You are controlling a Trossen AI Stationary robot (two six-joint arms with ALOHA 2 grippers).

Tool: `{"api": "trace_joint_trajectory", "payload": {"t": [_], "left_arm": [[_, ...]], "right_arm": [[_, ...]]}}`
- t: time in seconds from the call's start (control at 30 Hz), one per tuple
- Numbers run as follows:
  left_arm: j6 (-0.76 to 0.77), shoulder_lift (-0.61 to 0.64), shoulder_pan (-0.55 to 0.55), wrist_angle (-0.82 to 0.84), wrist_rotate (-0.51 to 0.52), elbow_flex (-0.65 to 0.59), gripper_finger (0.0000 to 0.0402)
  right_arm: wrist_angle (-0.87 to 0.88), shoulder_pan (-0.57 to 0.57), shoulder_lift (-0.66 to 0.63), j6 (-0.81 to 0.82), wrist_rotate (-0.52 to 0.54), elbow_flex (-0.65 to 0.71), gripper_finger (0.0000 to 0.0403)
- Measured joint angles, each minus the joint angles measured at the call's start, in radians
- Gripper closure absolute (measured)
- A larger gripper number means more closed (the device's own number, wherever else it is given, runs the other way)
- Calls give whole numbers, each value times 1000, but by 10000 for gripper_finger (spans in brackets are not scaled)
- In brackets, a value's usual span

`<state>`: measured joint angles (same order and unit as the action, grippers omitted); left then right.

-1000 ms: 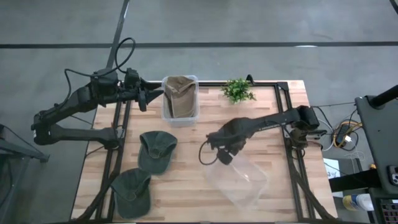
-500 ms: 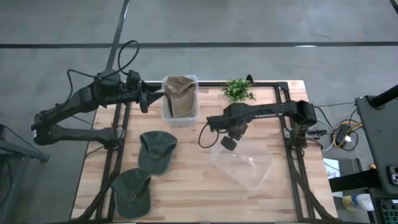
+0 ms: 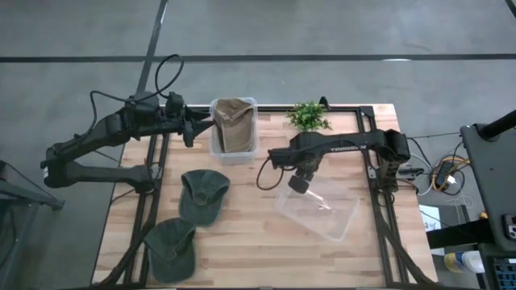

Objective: Pick & Place hat
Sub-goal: Put the top black cap into the bottom transparent bin

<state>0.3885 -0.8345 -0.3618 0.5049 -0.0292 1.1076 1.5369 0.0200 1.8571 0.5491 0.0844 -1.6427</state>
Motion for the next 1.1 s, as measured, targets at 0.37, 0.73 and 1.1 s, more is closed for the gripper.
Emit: {"api": "trace_joint_trajectory", "payload": {"t": [0.37,0.73,1.1], "left_arm": [[0,0,0,13,0,0,200],[-8,6,0,24,-16,0,200],[34,35,0,158,-77,0,200]], "right_arm": [[37,-10,-32,25,-13,-210,196],[-321,-133,-38,29,-9,-444,197],[-938,-278,-4,-8,-13,-278,197]]}}
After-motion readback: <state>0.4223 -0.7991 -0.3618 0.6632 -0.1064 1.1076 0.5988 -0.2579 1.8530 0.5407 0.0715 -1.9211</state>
